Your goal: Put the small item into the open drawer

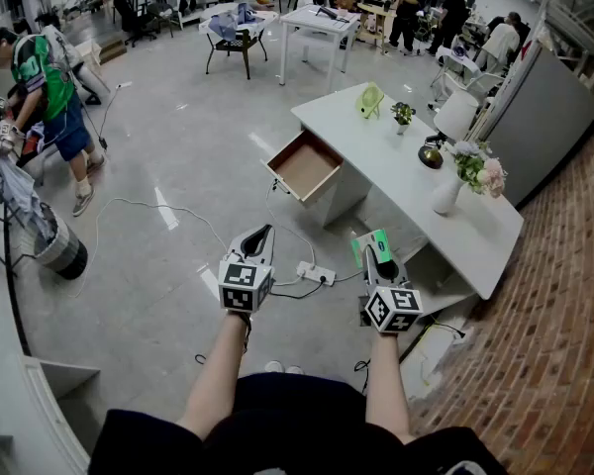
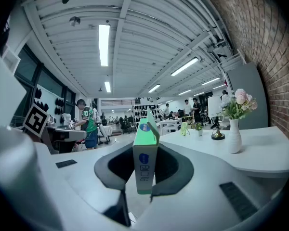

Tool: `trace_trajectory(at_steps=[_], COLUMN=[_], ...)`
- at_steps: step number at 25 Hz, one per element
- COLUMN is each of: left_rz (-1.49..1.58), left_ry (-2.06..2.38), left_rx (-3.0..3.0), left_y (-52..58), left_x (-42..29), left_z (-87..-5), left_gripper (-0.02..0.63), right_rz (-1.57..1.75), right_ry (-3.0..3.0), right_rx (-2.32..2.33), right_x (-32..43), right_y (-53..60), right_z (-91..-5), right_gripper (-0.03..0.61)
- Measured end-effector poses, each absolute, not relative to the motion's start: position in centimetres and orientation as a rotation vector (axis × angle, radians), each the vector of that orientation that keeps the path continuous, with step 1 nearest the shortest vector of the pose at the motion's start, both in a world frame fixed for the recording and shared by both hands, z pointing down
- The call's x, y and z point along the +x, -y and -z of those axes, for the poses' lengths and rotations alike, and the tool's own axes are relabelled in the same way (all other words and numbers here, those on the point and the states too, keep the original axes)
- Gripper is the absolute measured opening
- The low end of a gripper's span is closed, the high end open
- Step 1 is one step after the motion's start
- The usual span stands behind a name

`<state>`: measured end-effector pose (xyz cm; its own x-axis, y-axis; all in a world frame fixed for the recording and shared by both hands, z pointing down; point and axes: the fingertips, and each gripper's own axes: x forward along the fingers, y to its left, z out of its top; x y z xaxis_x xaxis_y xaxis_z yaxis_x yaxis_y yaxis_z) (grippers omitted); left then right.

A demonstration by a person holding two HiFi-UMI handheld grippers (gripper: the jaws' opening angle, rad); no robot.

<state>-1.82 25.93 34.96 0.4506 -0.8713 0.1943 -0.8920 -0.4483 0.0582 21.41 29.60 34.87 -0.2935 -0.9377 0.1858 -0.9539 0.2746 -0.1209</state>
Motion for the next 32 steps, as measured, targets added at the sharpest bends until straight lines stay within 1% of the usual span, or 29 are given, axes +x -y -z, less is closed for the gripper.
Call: trace_trajectory(at_steps=[5,14,32], left_rz=[-0.175,-0.209,-0.229], left_ry=[1.543,1.583,1.562], left_rx=[2.546,2.549,2.551], left_y=[-25.8,-25.5,-22.6], left_x=[-1.6,-2.0,-5.5], left_z=[-34.1,-34.6,-36.2], left_gripper=[0.023,0.023,0.023], right_rz=[-0.309,-0.320,-0.347], right_ry=[2.451,2.492,2.505], right_rx=[1.828,1.826,1.867], right_x=[21.7,21.6,18.6], right_y=[-29.1,-28.6,-25.8], right_z=[-34.5,-35.1,-35.4], right_gripper=[0.075,0.075,0.078])
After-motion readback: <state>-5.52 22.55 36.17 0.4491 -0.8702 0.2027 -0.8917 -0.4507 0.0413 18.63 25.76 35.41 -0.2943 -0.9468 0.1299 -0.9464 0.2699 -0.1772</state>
